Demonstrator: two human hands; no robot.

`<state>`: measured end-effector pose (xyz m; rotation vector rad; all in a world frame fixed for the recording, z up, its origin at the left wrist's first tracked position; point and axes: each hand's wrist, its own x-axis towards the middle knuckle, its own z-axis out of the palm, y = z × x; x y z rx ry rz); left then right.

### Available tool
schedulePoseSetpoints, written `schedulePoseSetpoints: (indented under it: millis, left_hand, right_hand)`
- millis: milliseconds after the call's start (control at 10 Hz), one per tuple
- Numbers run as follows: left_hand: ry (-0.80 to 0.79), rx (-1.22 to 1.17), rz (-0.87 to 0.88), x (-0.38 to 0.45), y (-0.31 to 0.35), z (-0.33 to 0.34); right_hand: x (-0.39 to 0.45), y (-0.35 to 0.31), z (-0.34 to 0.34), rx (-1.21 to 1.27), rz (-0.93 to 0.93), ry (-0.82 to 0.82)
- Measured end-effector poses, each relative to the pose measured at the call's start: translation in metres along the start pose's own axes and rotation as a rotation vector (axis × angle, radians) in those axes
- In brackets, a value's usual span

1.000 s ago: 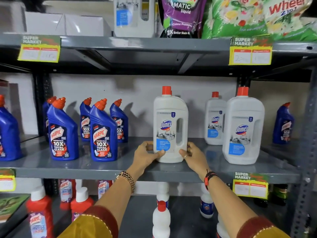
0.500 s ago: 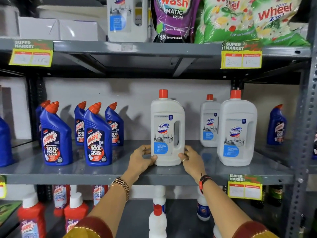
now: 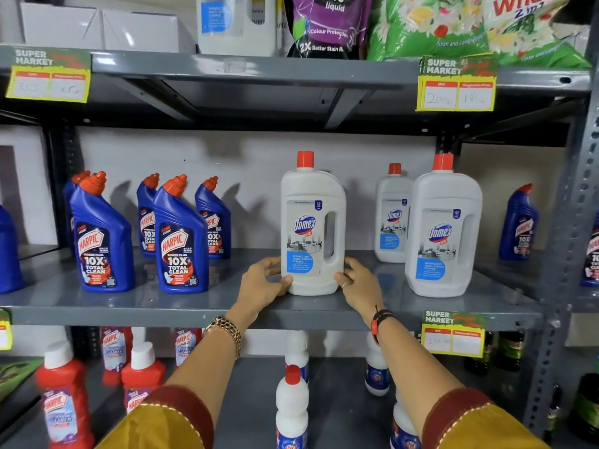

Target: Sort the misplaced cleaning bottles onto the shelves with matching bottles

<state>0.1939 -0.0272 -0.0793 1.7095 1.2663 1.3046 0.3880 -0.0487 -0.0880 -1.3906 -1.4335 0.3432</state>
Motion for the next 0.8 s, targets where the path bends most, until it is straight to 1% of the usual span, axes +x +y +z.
schedulePoseSetpoints:
  millis: [200, 600, 700, 800]
  left_hand:
    - [-0.018, 0.019, -0.019, 0.001, 0.002, 0.001]
    - [-0.074, 0.036, 0.006, 0.0, -0.001, 0.0]
    - [-0.01, 0.116, 0.121, -0.012, 0.003, 0.003]
    - [0.088, 0.144, 0.222, -0.019, 0.002, 0.003]
  right_hand:
    - [-0.001, -0.001, -0.002, 0.021, 0.0, 0.034]
    - [-0.005, 0.0, -0.002, 0.039, -0.024, -0.004]
    - [-0.01, -0.006, -0.003, 0.063, -0.069, 0.056]
    - [-0.014, -0.005, -0.006, 0.086, -0.111, 0.11]
